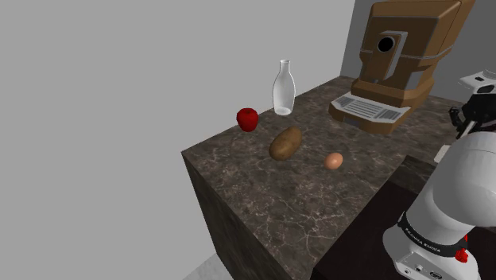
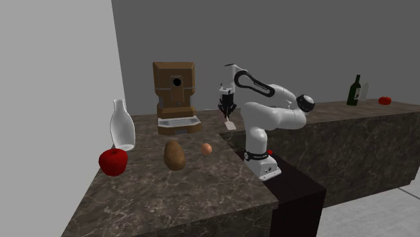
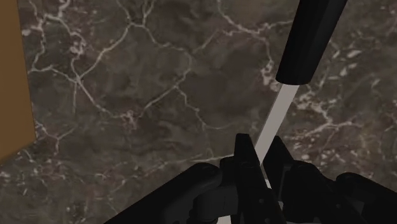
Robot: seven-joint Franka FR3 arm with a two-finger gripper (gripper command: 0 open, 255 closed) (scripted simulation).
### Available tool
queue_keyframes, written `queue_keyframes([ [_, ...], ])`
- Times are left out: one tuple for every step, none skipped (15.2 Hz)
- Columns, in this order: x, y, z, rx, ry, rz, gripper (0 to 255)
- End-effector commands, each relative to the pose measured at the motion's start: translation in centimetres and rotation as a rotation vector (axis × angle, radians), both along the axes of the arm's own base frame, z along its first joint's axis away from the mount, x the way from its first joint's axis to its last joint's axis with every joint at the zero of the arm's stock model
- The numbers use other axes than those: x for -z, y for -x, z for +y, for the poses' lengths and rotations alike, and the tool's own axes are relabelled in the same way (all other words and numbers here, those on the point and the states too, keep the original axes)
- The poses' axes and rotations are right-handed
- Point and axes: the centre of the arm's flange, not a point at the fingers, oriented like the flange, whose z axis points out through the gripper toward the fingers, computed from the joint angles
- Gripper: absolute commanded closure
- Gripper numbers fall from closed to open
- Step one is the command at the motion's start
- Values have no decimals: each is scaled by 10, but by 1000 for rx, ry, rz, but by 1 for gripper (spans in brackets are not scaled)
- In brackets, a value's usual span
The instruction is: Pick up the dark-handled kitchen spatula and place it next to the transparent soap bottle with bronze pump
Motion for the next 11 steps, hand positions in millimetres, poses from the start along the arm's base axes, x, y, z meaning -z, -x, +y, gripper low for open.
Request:
queue_keyframes([
  [11,1,0,0,0,-1,255],
  [16,1,0,0,0,-1,255],
  [22,1,0,0,0,-1,255],
  [27,1,0,0,0,-1,255],
  [32,1,0,0,0,-1,255],
  [37,1,0,0,0,-1,255],
  [43,1,0,0,0,-1,255],
  [48,1,0,0,0,-1,255],
  [53,1,0,0,0,-1,255],
  [60,1,0,0,0,-1,255],
  [60,1,0,0,0,-1,255],
])
